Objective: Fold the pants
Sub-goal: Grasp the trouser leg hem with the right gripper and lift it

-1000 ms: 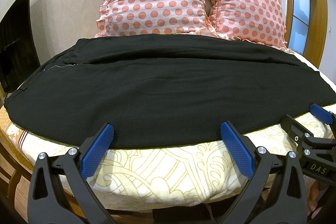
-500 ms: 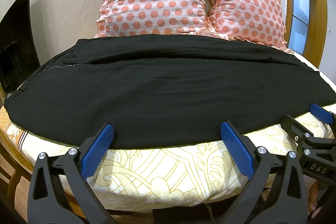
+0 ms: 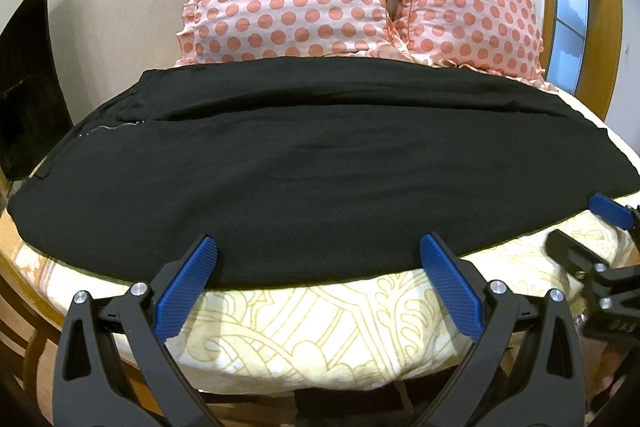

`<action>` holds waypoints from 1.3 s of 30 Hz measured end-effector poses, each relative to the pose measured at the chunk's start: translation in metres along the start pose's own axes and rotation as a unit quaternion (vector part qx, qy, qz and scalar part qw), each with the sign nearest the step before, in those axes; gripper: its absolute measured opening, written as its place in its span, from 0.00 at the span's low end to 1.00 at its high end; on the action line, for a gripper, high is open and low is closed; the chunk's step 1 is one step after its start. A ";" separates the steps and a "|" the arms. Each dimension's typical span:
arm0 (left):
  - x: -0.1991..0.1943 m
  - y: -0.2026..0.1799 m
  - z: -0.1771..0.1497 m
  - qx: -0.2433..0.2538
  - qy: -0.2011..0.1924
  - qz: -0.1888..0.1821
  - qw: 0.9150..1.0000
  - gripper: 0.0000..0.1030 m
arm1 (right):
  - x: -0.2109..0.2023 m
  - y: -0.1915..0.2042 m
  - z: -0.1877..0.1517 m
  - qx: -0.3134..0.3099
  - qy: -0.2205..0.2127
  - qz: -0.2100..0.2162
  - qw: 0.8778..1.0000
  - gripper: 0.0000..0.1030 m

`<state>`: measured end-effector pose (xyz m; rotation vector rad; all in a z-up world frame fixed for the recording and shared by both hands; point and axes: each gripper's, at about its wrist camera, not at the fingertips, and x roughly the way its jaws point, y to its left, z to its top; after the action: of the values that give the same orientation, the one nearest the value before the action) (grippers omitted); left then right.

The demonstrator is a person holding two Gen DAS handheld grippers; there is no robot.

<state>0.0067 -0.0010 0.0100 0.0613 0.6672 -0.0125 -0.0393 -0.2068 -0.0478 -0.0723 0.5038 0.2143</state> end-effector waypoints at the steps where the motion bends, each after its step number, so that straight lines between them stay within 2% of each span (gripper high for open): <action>1: -0.002 0.000 0.004 0.005 -0.005 0.007 1.000 0.98 | -0.005 -0.009 0.001 0.009 0.001 0.000 1.000 0.99; 5: -0.011 0.001 0.023 0.015 -0.037 0.036 0.999 0.98 | -0.027 -0.059 0.030 0.064 -0.031 -0.012 0.997 0.99; 8: -0.010 0.006 0.043 0.002 -0.049 0.041 0.998 0.98 | -0.031 -0.112 0.070 0.115 -0.046 -0.040 0.991 0.99; 12: 0.000 0.011 0.071 -0.008 -0.058 0.049 0.997 0.98 | 0.007 -0.181 0.129 0.180 -0.012 -0.094 0.979 0.99; 14: 0.008 0.011 0.080 -0.006 -0.060 0.058 0.996 0.98 | 0.034 -0.211 0.152 0.213 0.013 -0.115 0.970 0.94; 17: 0.020 0.014 0.094 -0.005 -0.063 0.067 0.996 0.98 | 0.082 -0.261 0.183 0.279 0.053 -0.152 0.947 0.82; 19: 0.029 0.019 0.101 -0.012 -0.061 0.070 0.996 0.98 | 0.122 -0.297 0.198 0.325 0.086 -0.187 0.923 0.72; 24: 0.053 0.030 0.110 -0.028 -0.042 0.069 0.996 0.98 | 0.189 -0.345 0.211 0.374 0.133 -0.251 0.883 0.54; 27: 0.063 0.034 0.112 -0.038 -0.021 0.046 0.998 0.98 | 0.222 -0.362 0.214 0.392 0.148 -0.283 0.863 0.53; 28: 0.064 0.036 0.111 -0.043 -0.018 0.039 0.998 0.98 | 0.227 -0.365 0.214 0.393 0.153 -0.290 0.859 0.53; 30: 0.069 0.039 0.111 -0.049 -0.009 0.029 0.998 0.98 | 0.236 -0.364 0.215 0.364 0.163 -0.331 0.855 0.46; 32: 0.071 0.039 0.110 -0.051 -0.003 0.024 0.998 0.98 | 0.238 -0.359 0.212 0.346 0.167 -0.345 0.857 0.42; 33: 0.071 0.039 0.109 -0.052 -0.003 0.022 0.998 0.98 | 0.234 -0.357 0.208 0.344 0.164 -0.346 0.857 0.35; 35: 0.071 0.039 0.109 -0.052 -0.005 0.020 0.998 0.98 | 0.218 -0.355 0.196 0.353 0.149 -0.343 0.858 0.21; 38: 0.068 0.037 0.107 -0.047 -0.012 0.020 0.999 0.98 | 0.193 -0.358 0.174 0.372 0.118 -0.307 0.868 0.18; 39: 0.068 0.036 0.108 -0.046 -0.013 0.020 0.999 0.98 | 0.184 -0.358 0.169 0.378 0.109 -0.295 0.871 0.14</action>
<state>0.1278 0.0291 0.0545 -0.0132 0.6406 0.0560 0.2767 -0.5009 0.0156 0.5199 0.7369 -0.6092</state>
